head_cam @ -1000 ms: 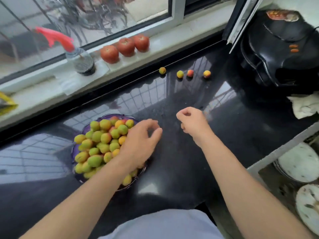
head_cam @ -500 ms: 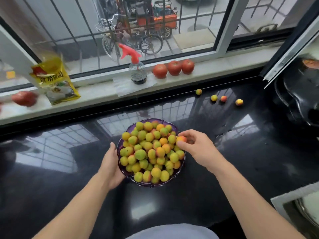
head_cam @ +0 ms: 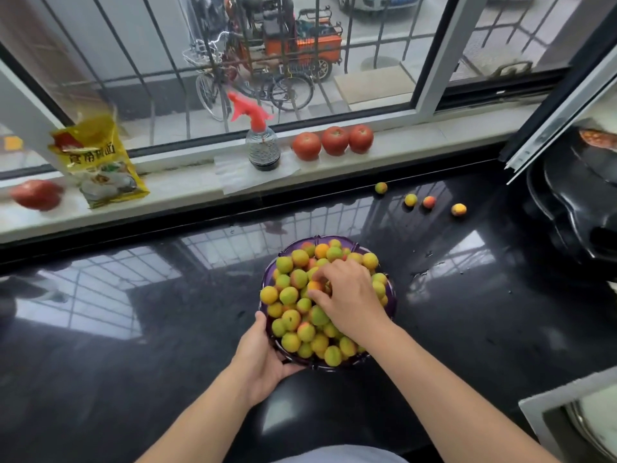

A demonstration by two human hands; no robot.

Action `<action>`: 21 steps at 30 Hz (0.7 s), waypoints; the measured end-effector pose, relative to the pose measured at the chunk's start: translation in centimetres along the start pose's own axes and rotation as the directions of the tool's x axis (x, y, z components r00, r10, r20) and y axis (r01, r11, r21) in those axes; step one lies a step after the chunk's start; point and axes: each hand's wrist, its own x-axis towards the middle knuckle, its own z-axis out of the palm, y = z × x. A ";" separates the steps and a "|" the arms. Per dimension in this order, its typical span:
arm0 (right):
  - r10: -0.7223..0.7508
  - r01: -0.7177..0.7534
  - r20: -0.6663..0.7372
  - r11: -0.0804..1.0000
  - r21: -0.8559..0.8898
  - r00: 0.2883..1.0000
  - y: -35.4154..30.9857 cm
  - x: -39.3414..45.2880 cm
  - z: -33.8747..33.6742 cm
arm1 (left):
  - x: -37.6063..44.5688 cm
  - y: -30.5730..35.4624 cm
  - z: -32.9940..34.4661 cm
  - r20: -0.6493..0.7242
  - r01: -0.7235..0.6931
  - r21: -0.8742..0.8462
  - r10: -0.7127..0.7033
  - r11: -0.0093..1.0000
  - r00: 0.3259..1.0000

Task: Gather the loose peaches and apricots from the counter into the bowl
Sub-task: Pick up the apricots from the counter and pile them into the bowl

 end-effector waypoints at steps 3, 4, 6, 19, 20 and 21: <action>-0.035 0.032 -0.048 0.998 -0.062 0.998 -0.2 0.0 0.5 | 0.2 0.5 0.5 0.019 0.011 -0.014 -0.011 1.000 1.000; -0.047 0.043 -0.060 0.996 -0.076 0.997 -0.3 0.1 0.7 | 0.5 0.8 0.6 0.017 0.012 -0.008 -0.012 1.000 1.000; -0.060 0.053 -0.080 0.995 -0.087 0.995 -0.4 0.2 1.0 | 0.8 1.4 1.0 0.010 0.018 0.013 -0.018 1.000 1.000; 0.531 -0.479 -0.207 0.840 0.256 0.822 14.4 5.3 -4.3 | 2.7 3.4 0.9 -0.149 -0.104 0.128 0.123 0.986 0.981; 0.633 -0.593 -0.184 0.772 0.231 0.752 17.0 5.9 -4.5 | 2.8 3.4 1.0 -0.157 -0.104 0.118 0.122 0.988 0.980; 0.696 -0.666 -0.179 0.718 0.201 0.696 19.5 6.6 -4.8 | 3.0 3.4 1.2 -0.163 -0.105 0.110 0.122 0.988 0.979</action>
